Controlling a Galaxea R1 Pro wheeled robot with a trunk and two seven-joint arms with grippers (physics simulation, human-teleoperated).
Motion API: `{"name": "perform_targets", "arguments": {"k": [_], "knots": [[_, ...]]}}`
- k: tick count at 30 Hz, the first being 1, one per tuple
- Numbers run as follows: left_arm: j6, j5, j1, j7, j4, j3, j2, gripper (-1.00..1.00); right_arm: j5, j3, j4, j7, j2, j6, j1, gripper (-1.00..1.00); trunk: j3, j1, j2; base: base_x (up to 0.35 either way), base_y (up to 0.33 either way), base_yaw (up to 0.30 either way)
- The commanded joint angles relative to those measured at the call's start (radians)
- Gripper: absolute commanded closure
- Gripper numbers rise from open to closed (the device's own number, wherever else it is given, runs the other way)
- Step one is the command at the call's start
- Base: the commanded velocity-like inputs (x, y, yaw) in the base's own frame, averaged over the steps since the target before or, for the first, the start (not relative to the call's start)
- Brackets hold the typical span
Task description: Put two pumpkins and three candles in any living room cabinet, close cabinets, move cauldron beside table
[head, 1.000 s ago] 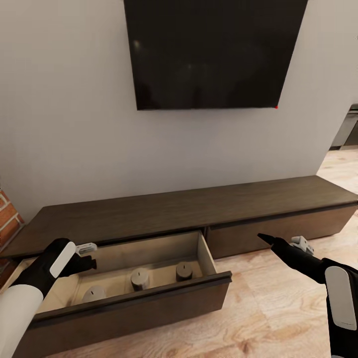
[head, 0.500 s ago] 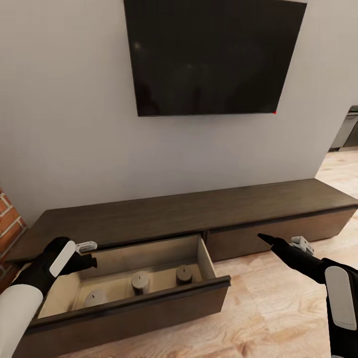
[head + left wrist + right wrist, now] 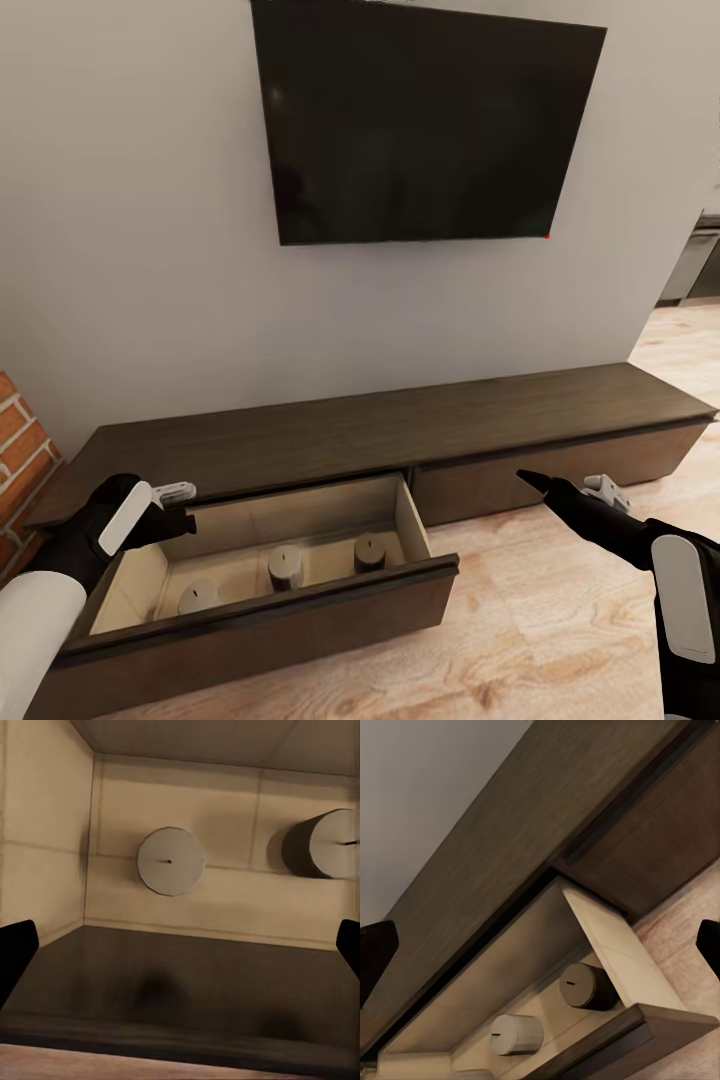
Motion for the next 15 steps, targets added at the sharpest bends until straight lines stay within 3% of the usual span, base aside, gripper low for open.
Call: {"name": "perform_targets", "arguments": {"k": [1, 6, 15], "knots": [[0.002, 0.010, -0.001, 0.009, -0.001, -0.005, 0.001, -1.00, 0.003, -0.001, -0.001, 0.004, 0.000, 0.005, -0.001, -1.00, 0.002, -0.004, 0.007, -0.011, 0.000, 0.000], [0.002, 0.010, -0.001, 0.009, -0.002, -0.004, 0.001, -1.00, 0.003, 0.002, -0.001, 0.004, 0.000, 0.005, -0.001, -1.00, 0.018, -0.023, 0.042, -0.142, 0.000, 0.000], [0.002, 0.010, -0.001, 0.009, -0.003, -0.004, 0.001, -1.00, 0.003, 0.006, 0.000, 0.004, 0.000, 0.005, -0.001, -1.00, 0.046, -0.058, 0.105, -0.306, 0.000, 0.005]]}}
